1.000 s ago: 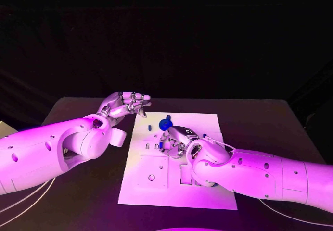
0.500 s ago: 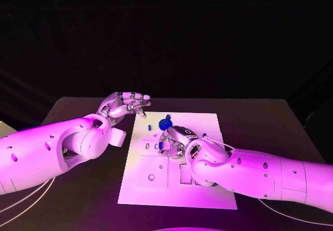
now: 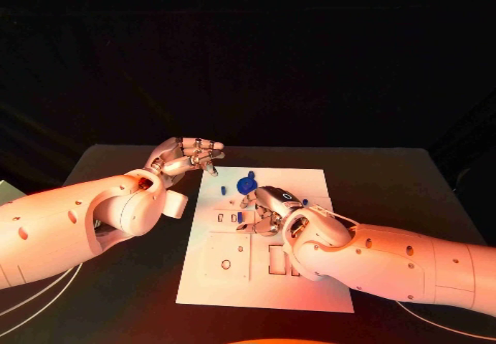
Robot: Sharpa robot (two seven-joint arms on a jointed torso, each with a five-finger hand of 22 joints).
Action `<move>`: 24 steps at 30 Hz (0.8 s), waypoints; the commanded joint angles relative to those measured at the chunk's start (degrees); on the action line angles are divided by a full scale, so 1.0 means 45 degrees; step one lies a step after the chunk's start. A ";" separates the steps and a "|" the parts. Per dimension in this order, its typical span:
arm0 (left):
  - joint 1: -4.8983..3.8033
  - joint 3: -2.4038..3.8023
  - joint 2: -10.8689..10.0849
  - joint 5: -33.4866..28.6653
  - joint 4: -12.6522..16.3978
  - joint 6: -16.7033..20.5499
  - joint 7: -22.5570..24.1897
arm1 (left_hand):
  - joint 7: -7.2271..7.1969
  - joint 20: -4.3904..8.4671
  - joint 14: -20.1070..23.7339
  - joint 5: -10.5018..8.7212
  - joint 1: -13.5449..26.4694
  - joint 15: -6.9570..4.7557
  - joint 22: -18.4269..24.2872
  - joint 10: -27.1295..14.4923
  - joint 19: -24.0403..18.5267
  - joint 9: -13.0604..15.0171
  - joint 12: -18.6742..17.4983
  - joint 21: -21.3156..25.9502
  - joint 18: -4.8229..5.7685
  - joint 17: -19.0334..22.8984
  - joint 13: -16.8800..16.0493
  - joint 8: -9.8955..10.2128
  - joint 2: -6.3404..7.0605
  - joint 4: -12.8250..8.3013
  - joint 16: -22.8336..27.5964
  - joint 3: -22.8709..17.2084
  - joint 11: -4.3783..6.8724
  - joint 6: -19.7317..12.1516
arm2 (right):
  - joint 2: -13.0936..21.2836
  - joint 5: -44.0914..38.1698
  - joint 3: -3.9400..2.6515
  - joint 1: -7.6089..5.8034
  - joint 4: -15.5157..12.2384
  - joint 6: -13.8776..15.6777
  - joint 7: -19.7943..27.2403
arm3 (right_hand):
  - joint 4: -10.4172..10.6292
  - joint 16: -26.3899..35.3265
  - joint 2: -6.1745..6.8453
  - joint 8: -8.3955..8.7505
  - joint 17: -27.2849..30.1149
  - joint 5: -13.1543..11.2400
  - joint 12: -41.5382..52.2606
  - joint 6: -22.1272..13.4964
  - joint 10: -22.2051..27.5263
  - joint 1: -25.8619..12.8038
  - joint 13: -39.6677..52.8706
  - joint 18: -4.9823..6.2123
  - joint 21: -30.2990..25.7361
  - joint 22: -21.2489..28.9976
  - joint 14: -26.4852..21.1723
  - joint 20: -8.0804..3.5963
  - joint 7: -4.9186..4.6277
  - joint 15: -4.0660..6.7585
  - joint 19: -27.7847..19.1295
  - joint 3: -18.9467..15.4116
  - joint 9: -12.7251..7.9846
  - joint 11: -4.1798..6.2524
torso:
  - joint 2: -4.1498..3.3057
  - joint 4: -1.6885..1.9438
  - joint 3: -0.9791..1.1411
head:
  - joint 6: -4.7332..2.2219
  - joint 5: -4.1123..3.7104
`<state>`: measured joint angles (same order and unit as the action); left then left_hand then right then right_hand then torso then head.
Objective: Assemble the parts on the task board
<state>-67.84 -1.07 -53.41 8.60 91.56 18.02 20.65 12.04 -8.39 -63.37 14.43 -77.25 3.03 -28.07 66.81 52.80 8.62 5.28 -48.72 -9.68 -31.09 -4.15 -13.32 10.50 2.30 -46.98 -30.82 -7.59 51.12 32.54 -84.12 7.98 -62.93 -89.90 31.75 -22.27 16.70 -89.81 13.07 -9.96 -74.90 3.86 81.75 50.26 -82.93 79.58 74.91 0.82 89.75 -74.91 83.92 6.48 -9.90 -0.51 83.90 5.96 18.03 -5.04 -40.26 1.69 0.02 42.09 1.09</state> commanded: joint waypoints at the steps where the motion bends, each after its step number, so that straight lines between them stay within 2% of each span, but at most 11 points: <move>1: -0.0019 0.0009 0.0024 0.0561 -0.0068 -0.0467 -0.0643 | -0.0128 -0.0003 -0.0382 -0.0093 0.0308 -0.0080 -0.0069 0.0562 0.0016 -0.0022 0.0433 -0.0174 -0.0195 -0.0210 -0.0234 0.0072 0.0070 0.0140 -0.0507 0.0226 0.0154 -0.0146 | 0.0392 0.0020 -0.0058 -0.0155 -0.0392 0.0700 0.0898 | 0.0029 -0.0042 0.0054 0.0213 -0.3355 0.0088 -0.0063 -0.0337 0.0073 0.0197 0.1754 -0.0183 0.0057 -0.3353 0.1351 0.0106 -0.0086 -0.0133 0.1356 -0.0281 -0.0097 -0.0086 | 0.0033 -0.0045 0.0006 | -0.0043 0.0068; 5: -0.0019 0.0008 0.0058 0.1219 -0.0246 -0.0494 -0.1610 | -0.0381 0.0187 -0.0895 -0.0070 0.0926 -0.0331 -0.0160 0.1005 0.0553 0.0069 0.2520 -0.0531 -0.0191 -0.1370 -0.1636 -0.0122 0.0080 0.0692 -0.2320 0.1120 0.0488 -0.0105 | 0.1161 0.1085 -0.0102 -0.0571 -0.0951 0.0843 0.2545 | 0.0038 -0.0039 0.0046 0.0582 -0.3349 0.0408 -0.0535 -0.0848 0.0548 0.0618 0.1350 -0.0183 0.0057 -0.3353 0.1350 0.0215 -0.0214 -0.0246 0.1356 -0.0358 -0.0281 -0.0207 | 0.0069 -0.0111 0.0010 | -0.0152 0.0158; 6: -0.0019 0.0008 0.0070 0.1331 -0.0276 -0.0472 -0.1769 | -0.0418 0.0224 -0.1252 -0.0082 0.0990 -0.0362 -0.0200 0.1055 0.0661 0.0123 0.2969 -0.0630 -0.0190 -0.2140 -0.1948 -0.0249 0.0097 0.0765 -0.2956 0.1258 0.0537 0.0025 | 0.1286 0.1243 -0.0107 -0.0636 -0.1039 0.0853 0.2747 | 0.0039 -0.0041 0.0053 0.0609 -0.3353 0.0427 -0.0560 -0.0876 0.0578 0.0655 0.1326 -0.0183 0.0057 -0.3353 0.1351 0.0222 -0.0225 -0.0252 0.1356 -0.0365 -0.0294 -0.0217 | 0.0079 -0.0123 0.0013 | -0.0164 0.0143; 7: -0.0020 0.0008 0.0096 0.1534 -0.0336 -0.0438 -0.2036 | -0.0583 0.0316 -0.1977 0.0027 0.1075 -0.0559 -0.0357 0.0693 0.0981 0.0244 0.4250 -0.0981 -0.0155 -0.3692 -0.2921 -0.0536 0.0066 0.0990 -0.4300 0.1523 0.0721 0.0132 | 0.1501 0.1505 -0.0116 -0.0736 -0.1187 0.0871 0.3051 | 0.0037 -0.0038 0.0029 0.0626 -0.3347 0.0469 -0.0572 -0.0883 0.0596 0.0717 0.1313 -0.0183 0.0057 -0.3353 0.1349 0.0231 -0.0230 -0.0259 0.1356 -0.0347 -0.0304 -0.0223 | 0.0090 -0.0137 0.0017 | -0.0186 0.0131; 9: -0.0020 0.0008 0.0141 0.1913 -0.0407 -0.0415 -0.2462 | -0.0647 0.0438 -0.2870 -0.0055 0.1321 -0.0563 -0.0534 0.0624 0.1191 0.0414 0.5652 -0.1330 -0.0194 -0.5624 -0.3914 -0.0906 0.0112 0.1292 -0.5651 0.1823 0.0757 0.0325 | 0.1829 0.1889 -0.0130 -0.0874 -0.1405 0.0893 0.3395 | 0.0034 -0.0036 -0.0045 0.0631 -0.3340 0.0641 -0.0604 -0.0829 0.0641 0.0842 0.1275 -0.0183 0.0057 -0.3353 0.1348 0.0247 -0.0234 -0.0268 0.1356 -0.0289 -0.0313 -0.0228 | 0.0135 -0.0165 0.0026 | -0.0161 0.0154; 11: -0.0020 0.0011 0.0187 0.2675 -0.0446 -0.0560 -0.3199 | -0.0829 0.0570 -0.3607 -0.0022 0.1392 -0.0689 -0.0868 -0.0033 0.1370 0.0777 0.7668 -0.1898 -0.0180 -0.7294 -0.5417 -0.1511 0.0038 0.1670 -0.6801 0.2037 0.0841 0.0390 | 0.2327 0.2474 -0.0151 -0.1061 -0.1725 0.0927 0.3761 | 0.0030 -0.0029 -0.0141 0.0601 -0.3324 0.0861 -0.0612 -0.0726 0.0658 0.0923 0.1256 -0.0183 0.0057 -0.3353 0.1343 0.0253 -0.0234 -0.0269 0.1356 -0.0214 -0.0309 -0.0228 | 0.0154 -0.0174 0.0037 | -0.0171 0.0189; 13: -0.0022 0.0017 0.0208 0.3453 -0.0462 -0.0880 -0.3975 | -0.0932 0.0685 -0.4244 0.0004 0.1812 -0.0773 -0.2552 -0.0576 0.2136 0.1375 0.9709 -0.3239 0.0065 -0.8709 -0.6917 -0.2321 -0.0152 0.2505 -0.7653 0.2299 0.0980 0.0207 | 0.2794 0.2995 -0.0174 -0.1197 -0.2011 0.0939 0.3972 | 0.0037 -0.0016 -0.0240 0.0540 -0.3292 0.0920 -0.0615 -0.0585 0.0666 0.0856 0.1241 -0.0183 0.0057 -0.3353 0.1335 0.0255 -0.0231 -0.0269 0.1356 -0.0178 -0.0293 -0.0227 | 0.0177 -0.0194 0.0030 | -0.0177 0.0215; 16: -0.0061 0.0038 0.0291 0.4918 -0.0595 -0.1562 -0.5347 | -0.1016 0.0698 -0.4501 0.0010 0.1890 -0.0819 -0.3411 -0.0403 0.2419 0.1994 1.1225 -0.3912 0.0173 -0.9304 -0.8364 -0.3096 -0.0107 0.3069 -0.7970 0.2568 0.1012 -0.0016 | 0.3493 0.3717 -0.0207 -0.1424 -0.2382 0.0908 0.4171 | 0.0029 -0.0007 -0.0315 0.0469 -0.3270 0.1021 -0.0598 -0.0439 0.0656 0.0816 0.1239 -0.0183 0.0057 -0.3353 0.1329 0.0249 -0.0205 -0.0257 0.1356 -0.0134 -0.0277 -0.0206 | 0.0235 -0.0217 0.0051 | -0.0093 0.0283; 18: -0.0184 0.0047 0.0436 0.6073 -0.0770 -0.2275 -0.6436 | -0.1140 0.0776 -0.4731 0.0011 0.2080 -0.0906 -0.4051 0.0005 0.2749 0.2495 1.2091 -0.4368 0.0274 -0.9810 -0.9273 -0.3706 -0.0184 0.3170 -0.8220 0.2827 0.1135 0.0006 | 0.3954 0.4207 -0.0220 -0.1610 -0.2572 0.0848 0.4225 | 0.0029 0.0003 -0.0337 0.0436 -0.3248 0.1051 -0.0583 -0.0378 0.0643 0.0778 0.1245 -0.0183 0.0057 -0.3353 0.1323 0.0243 -0.0190 -0.0248 0.1356 -0.0127 -0.0270 -0.0195 | 0.0263 -0.0230 0.0080 | -0.0055 0.0346; 21: -0.0336 0.0051 0.0625 0.7042 -0.0943 -0.3001 -0.7368 | -0.1242 0.0840 -0.4858 0.0008 0.2290 -0.0982 -0.4480 0.0201 0.2966 0.2916 1.2519 -0.4664 0.0345 -1.0093 -0.9706 -0.4163 -0.0290 0.3194 -0.8355 0.3034 0.1217 -0.0035 | 0.4286 0.4601 -0.0227 -0.1736 -0.2645 0.0789 0.4248 | 0.0026 0.0007 -0.0354 0.0421 -0.3239 0.1067 -0.0576 -0.0351 0.0636 0.0767 0.1248 -0.0183 0.0057 -0.3353 0.1321 0.0240 -0.0184 -0.0243 0.1356 -0.0119 -0.0267 -0.0188 | 0.0272 -0.0246 0.0085 | -0.0024 0.0349; 24: -0.0586 0.0050 0.1058 0.8237 -0.1339 -0.4251 -0.8506 | -0.1383 0.0931 -0.5051 0.0022 0.2151 -0.1093 -0.5088 0.0445 0.3306 0.3429 1.2894 -0.5048 0.0448 -1.0538 -1.0110 -0.4649 -0.0407 0.3155 -0.8551 0.3134 0.1346 -0.0096 | 0.4632 0.5184 -0.0233 -0.1859 -0.2540 0.0663 0.4254 | 0.0020 0.0023 -0.0407 0.0368 -0.3203 0.1269 -0.0525 -0.0259 0.0588 0.0709 0.1275 -0.0183 0.0057 -0.3353 0.1311 0.0217 -0.0151 -0.0214 0.1356 -0.0082 -0.0263 -0.0156 | 0.0313 -0.0213 0.0100 | -0.0004 0.0329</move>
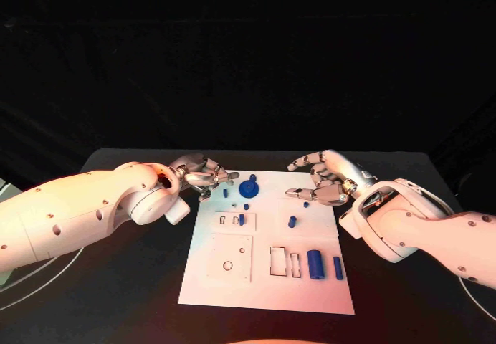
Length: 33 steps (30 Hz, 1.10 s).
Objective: Assemble the parts on the task board
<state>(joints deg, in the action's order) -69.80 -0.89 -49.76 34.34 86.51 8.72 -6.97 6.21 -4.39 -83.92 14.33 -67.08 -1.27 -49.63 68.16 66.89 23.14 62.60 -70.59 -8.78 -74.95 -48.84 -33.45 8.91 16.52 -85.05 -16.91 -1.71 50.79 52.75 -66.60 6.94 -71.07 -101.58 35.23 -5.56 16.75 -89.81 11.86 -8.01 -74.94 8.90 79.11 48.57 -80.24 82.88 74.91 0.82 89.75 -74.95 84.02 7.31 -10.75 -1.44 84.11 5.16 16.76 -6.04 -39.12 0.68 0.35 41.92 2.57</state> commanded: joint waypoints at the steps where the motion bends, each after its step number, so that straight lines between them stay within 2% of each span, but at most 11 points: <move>1: -0.0195 0.0010 0.0327 0.2636 -0.0293 -0.2362 -0.2520 | -0.0094 0.0050 -0.0509 0.0045 -0.0134 -0.0146 -0.0398 0.0178 0.0235 0.0236 0.0197 -0.0242 0.0265 -0.0852 -0.0229 -0.0201 -0.0060 -0.0003 -0.0118 0.0045 0.0047 -0.0033 | 0.0174 0.1373 -0.0002 -0.0064 0.0090 -0.0124 0.0538 | 0.0006 0.0030 -0.0131 -0.0081 -0.3178 0.0341 0.0066 0.0138 -0.0012 -0.0055 0.1270 -0.0182 0.0056 -0.3345 0.1285 0.0019 0.0051 0.0006 0.1309 0.0087 0.0015 0.0079 | 0.0061 0.0017 0.0030 | 0.0049 0.0008; 4: -0.0404 0.0001 0.0750 0.3057 -0.0688 -0.3061 -0.3112 | -0.0111 0.0070 -0.0572 0.0041 -0.0149 -0.0165 -0.0623 0.0237 0.0373 0.0314 0.0259 -0.0371 0.0307 -0.1009 -0.0297 -0.0258 -0.0095 0.0017 -0.0184 0.0053 0.0065 -0.0044 | 0.0281 0.1670 -0.0005 -0.0106 0.0283 -0.0177 0.0528 | -0.0004 0.0031 -0.0153 -0.0103 -0.3179 0.0946 0.0087 0.0164 -0.0025 -0.0083 0.1262 -0.0182 0.0056 -0.3345 0.1285 -0.0013 0.0072 0.0034 0.1309 -0.0144 -0.0008 0.0103 | 0.0066 0.0012 0.0046 | 0.0110 0.0015; 7: -0.0560 -0.0023 0.1128 0.3262 -0.0993 -0.3596 -0.3528 | -0.0110 0.0079 -0.0573 0.0034 -0.0114 -0.0170 -0.0670 0.0223 0.0402 0.0352 0.0237 -0.0404 0.0316 -0.0999 -0.0255 -0.0276 -0.0106 0.0036 -0.0183 0.0077 0.0066 -0.0068 | 0.0333 0.1804 -0.0007 -0.0131 0.0420 -0.0234 0.0485 | -0.0005 0.0030 -0.0158 -0.0105 -0.3181 0.0963 0.0085 0.0166 -0.0023 -0.0081 0.1259 -0.0182 0.0056 -0.3345 0.1286 -0.0014 0.0074 0.0034 0.1309 -0.0154 -0.0009 0.0103 | 0.0070 0.0017 0.0056 | 0.0141 -0.0054; 9: -0.0665 -0.0057 0.1367 0.3347 -0.1151 -0.3930 -0.3762 | -0.0109 0.0084 -0.0577 0.0028 -0.0084 -0.0171 -0.0684 0.0225 0.0409 0.0375 0.0240 -0.0416 0.0318 -0.1004 -0.0256 -0.0287 -0.0113 0.0043 -0.0185 0.0094 0.0066 -0.0080 | 0.0357 0.1851 -0.0008 -0.0142 0.0480 -0.0276 0.0448 | -0.0007 0.0034 -0.0174 -0.0110 -0.3172 0.1015 0.0095 0.0172 -0.0031 -0.0069 0.1265 -0.0182 0.0056 -0.3345 0.1283 -0.0017 0.0076 0.0037 0.1309 -0.0180 -0.0011 0.0106 | 0.0052 0.0025 0.0035 | 0.0145 -0.0124; 14: -0.0902 -0.0187 0.1847 0.3560 -0.1438 -0.4621 -0.4252 | -0.0121 0.0106 -0.0676 -0.0003 0.0225 -0.0181 -0.1025 0.0308 0.0597 0.0548 0.0342 -0.0620 0.0382 -0.1272 -0.0372 -0.0374 -0.0192 0.0059 -0.0297 0.0258 0.0076 -0.0125 | 0.0389 0.1904 -0.0010 -0.0159 0.0589 -0.0345 0.0335 | -0.0010 0.0036 -0.0182 -0.0112 -0.3167 0.1066 0.0092 0.0174 -0.0028 -0.0055 0.1260 -0.0182 0.0056 -0.3345 0.1282 -0.0020 0.0078 0.0039 0.1309 -0.0203 -0.0014 0.0108 | 0.0045 0.0019 0.0037 | 0.0231 -0.0112; 18: -0.1074 -0.0363 0.2227 0.3839 -0.1741 -0.5017 -0.4486 | -0.0142 0.0118 -0.0711 -0.0031 0.0501 -0.0193 -0.1138 0.0343 0.0650 0.0675 0.0387 -0.0705 0.0400 -0.1366 -0.0413 -0.0429 -0.0271 0.0067 -0.0338 0.0416 0.0090 -0.0147 | 0.0410 0.1921 -0.0012 -0.0177 0.0681 -0.0384 0.0235 | -0.0010 0.0038 -0.0181 -0.0112 -0.3163 0.1069 0.0082 0.0174 -0.0018 -0.0055 0.1250 -0.0182 0.0056 -0.3345 0.1281 -0.0020 0.0078 0.0039 0.1309 -0.0206 -0.0014 0.0108 | 0.0063 0.0045 0.0040 | 0.0307 -0.0100; 22: -0.1146 -0.0461 0.2517 0.4067 -0.1972 -0.5467 -0.4626 | -0.0155 0.0124 -0.0711 -0.0068 0.0707 -0.0199 -0.1188 0.0336 0.0661 0.0763 0.0390 -0.0744 0.0407 -0.1370 -0.0402 -0.0462 -0.0351 0.0069 -0.0340 0.0525 0.0098 -0.0166 | 0.0402 0.1926 -0.0015 -0.0197 0.0781 -0.0410 0.0130 | 0.0001 0.0049 -0.0170 -0.0114 -0.3137 0.1090 0.0015 0.0173 0.0046 -0.0079 0.1188 -0.0182 0.0056 -0.3345 0.1274 -0.0023 0.0078 0.0040 0.1309 -0.0261 -0.0018 0.0109 | 0.0052 0.0037 0.0041 | 0.0347 -0.0078; 27: -0.1177 -0.0525 0.2764 0.4464 -0.2195 -0.6215 -0.4811 | -0.0150 0.0121 -0.0648 -0.0178 0.1043 -0.0194 -0.1228 0.0206 0.0643 0.0885 0.0280 -0.0777 0.0413 -0.1219 -0.0244 -0.0474 -0.0466 0.0072 -0.0272 0.0709 0.0090 -0.0248 | 0.0384 0.1929 -0.0016 -0.0232 0.0905 -0.0321 0.0152 | 0.0012 0.0390 -0.0237 -0.0105 -0.2432 0.1152 -0.1261 0.0101 0.1181 -0.0082 0.0045 -0.0101 -0.0253 -0.3177 0.1070 -0.0036 0.0079 0.0060 0.1146 -0.0552 -0.0064 0.0119 | 0.0048 0.0018 0.0032 | 0.0412 -0.0015; 30: -0.1185 -0.0559 0.2887 0.4641 -0.2309 -0.6340 -0.4873 | -0.0150 0.0121 -0.0646 -0.0181 0.1060 -0.0193 -0.1220 0.0193 0.0635 0.0894 0.0268 -0.0774 0.0411 -0.1217 -0.0226 -0.0476 -0.0486 0.0069 -0.0270 0.0715 0.0089 -0.0253 | 0.0381 0.1929 -0.0017 -0.0257 0.0969 -0.0186 0.0181 | 0.0014 0.0622 -0.0274 -0.0123 -0.2018 0.1171 -0.1830 0.0085 0.1603 -0.0062 -0.0495 0.0028 -0.0760 -0.2907 0.0934 -0.0049 0.0090 0.0071 0.0883 -0.0649 -0.0084 0.0131 | 0.0039 0.0029 0.0032 | 0.0432 -0.0007; 33: -0.1187 -0.0574 0.2970 0.4706 -0.2385 -0.6340 -0.4895 | -0.0153 0.0120 -0.0642 -0.0171 0.1064 -0.0192 -0.1225 0.0199 0.0632 0.0912 0.0282 -0.0777 0.0412 -0.1210 -0.0248 -0.0483 -0.0530 0.0061 -0.0266 0.0711 0.0092 -0.0253 | 0.0372 0.1930 -0.0017 -0.0270 0.1006 -0.0076 0.0192 | 0.0014 0.0657 -0.0278 -0.0132 -0.1959 0.1174 -0.1886 0.0093 0.1638 -0.0060 -0.0552 0.0050 -0.0848 -0.2861 0.0914 -0.0052 0.0094 0.0074 0.0837 -0.0661 -0.0085 0.0135 | 0.0040 0.0022 0.0025 | 0.0444 0.0007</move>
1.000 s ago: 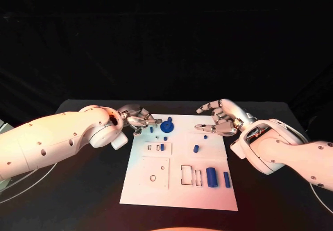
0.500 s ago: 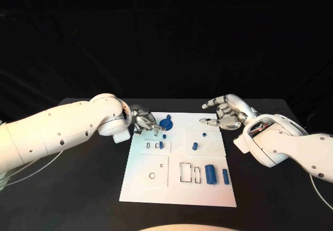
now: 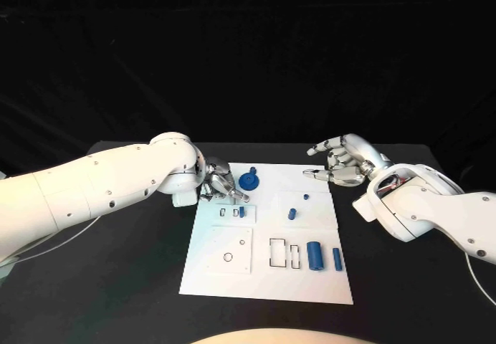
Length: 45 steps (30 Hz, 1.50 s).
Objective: Assemble the parts on the task board
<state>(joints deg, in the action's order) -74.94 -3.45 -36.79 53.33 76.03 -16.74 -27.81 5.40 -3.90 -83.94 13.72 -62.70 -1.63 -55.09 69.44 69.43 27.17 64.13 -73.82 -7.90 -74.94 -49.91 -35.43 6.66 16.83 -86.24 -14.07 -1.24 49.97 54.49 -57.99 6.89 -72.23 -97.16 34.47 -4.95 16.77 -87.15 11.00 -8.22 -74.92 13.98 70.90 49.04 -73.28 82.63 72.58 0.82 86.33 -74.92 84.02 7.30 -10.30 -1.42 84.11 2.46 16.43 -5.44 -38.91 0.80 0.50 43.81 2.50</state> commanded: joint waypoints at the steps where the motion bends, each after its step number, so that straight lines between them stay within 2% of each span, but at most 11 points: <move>1: -0.0044 -0.0006 0.0116 0.0500 -0.0076 -0.0683 -0.0269 | 0.0025 0.0010 -0.0641 -0.0031 0.0090 -0.0112 -0.0018 -0.0082 0.0070 0.0022 -0.0055 -0.0063 0.0218 -0.1224 -0.0017 -0.0047 -0.0041 -0.0010 -0.0004 0.0077 -0.0013 -0.0068 | -0.0019 0.0016 -0.0006 -0.0016 0.0033 0.0121 0.0060 | 0.0011 0.0082 -0.0091 -0.0088 -0.1937 0.0047 -0.0075 -0.0004 0.0098 -0.0007 -0.0050 0.0054 -0.0108 -0.2856 0.0904 -0.0051 -0.0002 0.0072 0.0827 -0.0065 -0.0011 0.0002 | -0.0010 -0.0005 -0.0009 | 0.0028 0.0019; 8: -0.0042 -0.0032 0.0294 0.0532 -0.0178 -0.0734 -0.0285 | 0.0020 0.0010 -0.0641 -0.0020 0.0086 -0.0113 -0.0047 -0.0078 0.0082 0.0040 -0.0046 -0.0077 0.0223 -0.1228 -0.0028 -0.0060 -0.0079 -0.0015 -0.0004 0.0072 -0.0009 -0.0060 | -0.0046 0.0016 -0.0007 -0.0028 0.0064 0.0208 0.0050 | 0.0010 0.0115 -0.0113 -0.0119 -0.1888 0.0056 -0.0138 0.0033 0.0131 -0.0011 -0.0121 0.0067 -0.0164 -0.2828 0.0887 -0.0057 0.0010 0.0081 0.0800 -0.0072 -0.0006 0.0013 | -0.0022 -0.0022 -0.0005 | 0.0073 0.0020; 21: -0.0033 -0.0102 0.0548 0.0433 -0.0397 -0.0874 -0.0277 | -0.0002 0.0010 -0.0643 0.0012 0.0005 -0.0121 -0.0074 -0.0085 0.0081 0.0105 -0.0037 -0.0095 0.0227 -0.1248 -0.0034 -0.0110 -0.0159 -0.0044 -0.0009 0.0051 0.0006 -0.0031 | -0.0109 0.0016 -0.0007 -0.0033 0.0107 0.0213 0.0001 | 0.0010 0.0142 -0.0136 -0.0150 -0.1847 0.0064 -0.0171 0.0070 0.0140 -0.0015 -0.0163 0.0079 -0.0216 -0.2801 0.0874 -0.0065 0.0023 0.0091 0.0775 -0.0072 0.0000 0.0025 | 0.0009 0.0000 0.0005 | 0.0196 -0.0017; 30: -0.0020 -0.0184 0.0698 0.0323 -0.0535 -0.1016 -0.0284 | -0.0027 0.0017 -0.0680 0.0049 -0.0212 -0.0142 -0.0165 -0.0008 0.0112 0.0197 0.0070 -0.0149 0.0240 -0.1362 -0.0169 -0.0166 -0.0191 -0.0074 -0.0055 0.0020 0.0032 -0.0024 | -0.0138 0.0016 -0.0007 -0.0033 0.0120 0.0199 -0.0032 | 0.0005 0.0150 -0.0158 -0.0173 -0.1841 0.0071 -0.0179 0.0097 0.0131 -0.0008 -0.0181 0.0079 -0.0216 -0.2801 0.0873 -0.0072 0.0035 0.0101 0.0777 -0.0064 0.0005 0.0036 | 0.0002 -0.0020 -0.0004 | 0.0202 0.0007; 45: 0.0006 -0.0267 0.0836 0.0198 -0.0667 -0.1111 -0.0283 | -0.0066 0.0020 -0.0709 0.0083 -0.0528 -0.0175 -0.0208 0.0029 0.0113 0.0314 0.0110 -0.0189 0.0247 -0.1437 -0.0190 -0.0230 -0.0282 -0.0093 -0.0087 -0.0067 0.0068 -0.0008 | -0.0179 0.0016 -0.0007 -0.0034 0.0128 0.0164 -0.0076 | 0.0004 0.0154 -0.0181 -0.0188 -0.1839 0.0078 -0.0182 0.0112 0.0124 -0.0003 -0.0191 0.0081 -0.0227 -0.2795 0.0873 -0.0078 0.0042 0.0108 0.0773 -0.0054 0.0007 0.0043 | 0.0005 -0.0008 0.0005 | 0.0263 -0.0029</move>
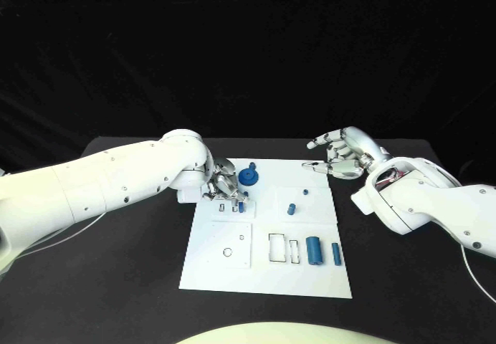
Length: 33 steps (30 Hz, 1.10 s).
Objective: Assemble the parts on the task board
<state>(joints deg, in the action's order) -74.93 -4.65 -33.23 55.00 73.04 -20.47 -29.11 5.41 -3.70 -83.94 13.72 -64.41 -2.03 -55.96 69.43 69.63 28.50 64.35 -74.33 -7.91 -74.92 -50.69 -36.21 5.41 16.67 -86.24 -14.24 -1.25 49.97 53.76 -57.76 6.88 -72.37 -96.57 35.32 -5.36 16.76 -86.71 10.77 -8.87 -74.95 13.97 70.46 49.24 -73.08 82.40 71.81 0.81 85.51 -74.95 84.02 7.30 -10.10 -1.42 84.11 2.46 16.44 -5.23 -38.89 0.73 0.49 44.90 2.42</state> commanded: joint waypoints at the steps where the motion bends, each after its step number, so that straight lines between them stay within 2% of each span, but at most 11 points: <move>1: 0.0003 -0.0006 0.0053 -0.0191 -0.0008 -0.0307 0.0004 | -0.0076 -0.0024 -0.0716 0.0085 -0.0222 -0.0094 -0.0023 0.0037 0.0068 0.0043 0.0066 -0.0083 0.0249 -0.1456 -0.0014 -0.0068 -0.0023 -0.0060 -0.0094 -0.0054 0.0078 -0.0008 | -0.0020 -0.0036 -0.0006 -0.0002 -0.0001 -0.0027 0.0013 | 0.0003 0.0059 -0.0137 -0.0052 -0.1826 0.0081 -0.0086 0.0074 0.0078 0.0054 -0.0026 0.0083 -0.0052 -0.2787 0.0871 -0.0079 0.0000 0.0110 0.0771 -0.0051 0.0006 0.0001 | -0.0001 0.0007 0.0006 | 0.0026 -0.0013; 25: 0.0037 -0.0104 0.0188 -0.0320 -0.0166 -0.0442 -0.0002 | -0.0151 0.0000 -0.0790 0.0107 -0.0843 -0.0153 -0.0117 0.0124 0.0087 0.0211 0.0102 -0.0154 0.0261 -0.1647 -0.0042 -0.0121 -0.0199 -0.0087 -0.0171 -0.0365 0.0151 0.0025 | -0.0046 -0.0036 -0.0006 -0.0002 0.0007 -0.0060 -0.0029 | -0.0002 0.0059 -0.0161 -0.0078 -0.1833 0.0090 -0.0075 0.0102 0.0053 0.0074 -0.0029 0.0083 -0.0051 -0.2788 0.0875 -0.0090 0.0014 0.0122 0.0774 -0.0033 0.0010 0.0014 | -0.0008 -0.0001 0.0006 | 0.0108 -0.0051; 28: 0.0039 -0.0107 0.0181 -0.0425 -0.0171 -0.0325 0.0007 | -0.0214 0.0035 -0.0812 0.0112 -0.1374 -0.0206 -0.0140 0.0154 0.0084 0.0297 0.0078 -0.0180 0.0260 -0.1700 -0.0011 -0.0118 -0.0380 -0.0225 -0.0190 -0.0829 0.0210 0.0008 | -0.0050 -0.0036 -0.0006 -0.0002 0.0013 -0.0062 -0.0033 | -0.0004 0.0067 -0.0165 -0.0088 -0.1822 0.0093 -0.0073 0.0113 0.0047 0.0082 -0.0032 0.0087 -0.0068 -0.2779 0.0872 -0.0093 0.0019 0.0127 0.0766 -0.0028 0.0012 0.0018 | -0.0002 0.0005 0.0007 | 0.0103 -0.0058; 30: 0.0041 -0.0108 0.0166 -0.0577 -0.0170 -0.0172 0.0022 | -0.0307 0.0091 -0.0824 0.0172 -0.2223 -0.0287 -0.0173 0.0172 0.0091 0.0399 0.0062 -0.0205 0.0260 -0.1729 -0.0039 -0.0153 -0.0506 -0.0737 -0.0198 -0.1658 0.0296 -0.0016 | -0.0054 -0.0036 -0.0006 -0.0002 0.0021 -0.0075 -0.0039 | -0.0004 0.0067 -0.0165 -0.0088 -0.1822 0.0093 -0.0073 0.0113 0.0047 0.0082 -0.0032 0.0087 -0.0068 -0.2779 0.0872 -0.0093 0.0019 0.0127 0.0766 -0.0028 0.0012 0.0018 | 0.0007 0.0005 0.0009 | 0.0121 -0.0058; 33: 0.0045 -0.0109 0.0126 -0.0820 -0.0146 0.0028 0.0040 | -0.0286 0.0157 -0.0838 0.0181 -0.2712 -0.0323 -0.0251 0.0220 0.0114 0.0721 -0.0031 -0.0263 0.0273 -0.1759 0.0003 -0.0394 -0.0199 -0.1415 -0.0199 -0.3401 0.0305 -0.0071 | -0.0063 -0.0036 -0.0006 -0.0002 0.0039 -0.0132 -0.0080 | -0.0004 0.0067 -0.0165 -0.0088 -0.1822 0.0093 -0.0073 0.0113 0.0047 0.0082 -0.0032 0.0087 -0.0068 -0.2779 0.0872 -0.0093 0.0019 0.0127 0.0766 -0.0028 0.0012 0.0018 | 0.0005 0.0009 0.0010 | 0.0124 -0.0045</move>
<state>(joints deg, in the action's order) -74.86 -5.04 -32.65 53.22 72.28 -21.29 -29.11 4.37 -3.27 -84.05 14.28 -74.78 -2.98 -56.97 70.31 70.05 30.43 64.57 -75.22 -7.01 -74.91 -50.77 -36.88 4.91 13.78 -86.92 -24.81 -0.27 49.74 53.54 -57.73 6.88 -72.38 -96.42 35.28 -5.74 16.76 -86.71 10.55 -9.08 -74.93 14.19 70.46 49.24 -73.09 82.63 71.74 0.82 85.52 -74.92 84.02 7.30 -10.11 -1.42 84.11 2.46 16.45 -5.23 -38.90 0.74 0.52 45.42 2.17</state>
